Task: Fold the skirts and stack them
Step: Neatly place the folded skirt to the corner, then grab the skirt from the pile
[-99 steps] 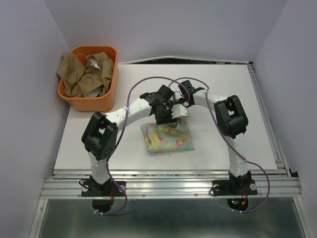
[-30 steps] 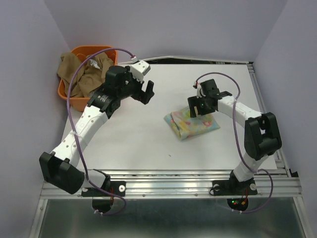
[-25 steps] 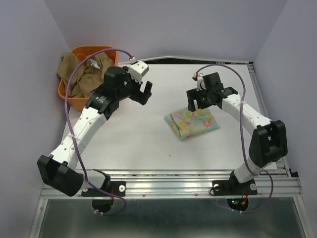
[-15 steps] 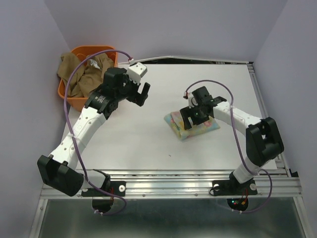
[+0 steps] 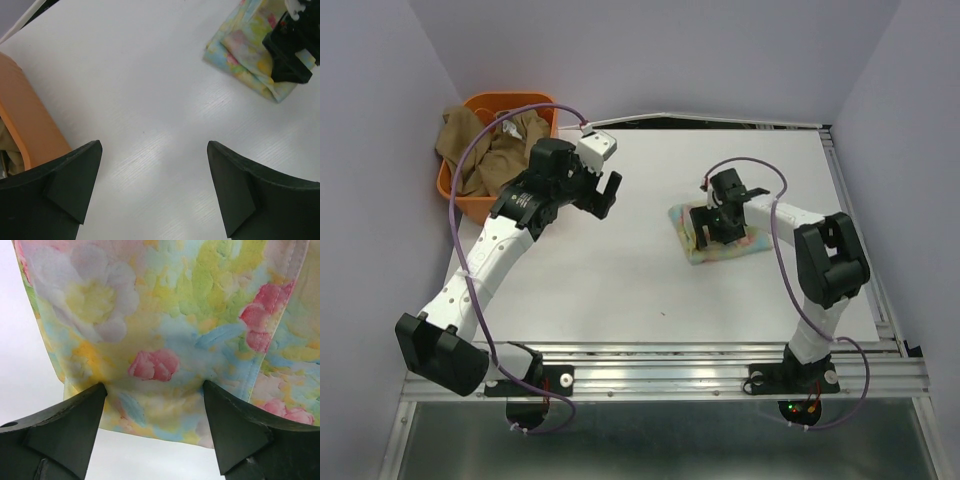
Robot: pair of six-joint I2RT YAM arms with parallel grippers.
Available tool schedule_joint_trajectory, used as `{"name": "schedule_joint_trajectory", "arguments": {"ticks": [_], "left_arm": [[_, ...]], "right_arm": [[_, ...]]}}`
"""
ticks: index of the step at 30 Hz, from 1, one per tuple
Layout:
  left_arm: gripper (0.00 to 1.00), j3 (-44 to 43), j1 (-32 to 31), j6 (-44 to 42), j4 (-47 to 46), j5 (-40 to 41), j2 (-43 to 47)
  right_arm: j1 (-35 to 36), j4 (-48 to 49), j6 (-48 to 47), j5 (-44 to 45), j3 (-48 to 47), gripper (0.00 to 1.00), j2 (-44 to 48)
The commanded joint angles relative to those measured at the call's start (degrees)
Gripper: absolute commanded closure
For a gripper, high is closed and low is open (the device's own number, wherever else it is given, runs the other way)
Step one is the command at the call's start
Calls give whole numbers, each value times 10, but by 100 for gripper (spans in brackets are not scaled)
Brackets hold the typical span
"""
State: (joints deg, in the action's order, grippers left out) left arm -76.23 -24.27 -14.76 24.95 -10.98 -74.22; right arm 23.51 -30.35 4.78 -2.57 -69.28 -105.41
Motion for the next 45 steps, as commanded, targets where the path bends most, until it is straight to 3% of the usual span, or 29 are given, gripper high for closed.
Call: {"name": "schedule_joint_trajectory", "arguments": {"ticks": [1, 8, 10, 11, 21, 24, 29, 34, 39, 45], "left_arm": [[1, -26, 2, -16, 9, -16, 17], [1, -41, 9, -21, 15, -26, -14], [1, -41, 9, -10, 13, -34, -19], [1, -39, 9, -6, 12, -42, -21], [1, -43, 27, 9, 2, -53, -44], [1, -50, 34, 14, 0, -55, -51], [2, -69, 55, 47, -4, -43, -64], [1, -103, 111, 77, -37, -51, -69], [1, -242, 153, 74, -11, -30, -116], [2, -417, 236, 9, 62, -32, -219]], "right_arm": [[-89, 10, -37, 34, -13, 13, -65], [-220, -11, -172, -24, -185, 10, -190], [-239, -25, -187, -31, -256, 3, -224], [-247, -31, -192, -31, -282, 0, -240], [-297, -72, -172, -6, -550, 0, -401], [-297, -70, -182, -9, -573, 0, -415], [-297, -69, -187, -3, -589, 0, -394], [-297, -74, -188, -5, -626, 0, -312], [-297, -77, -183, -19, -682, 0, -224], [-280, -121, -179, -67, -648, 0, -98]]}}
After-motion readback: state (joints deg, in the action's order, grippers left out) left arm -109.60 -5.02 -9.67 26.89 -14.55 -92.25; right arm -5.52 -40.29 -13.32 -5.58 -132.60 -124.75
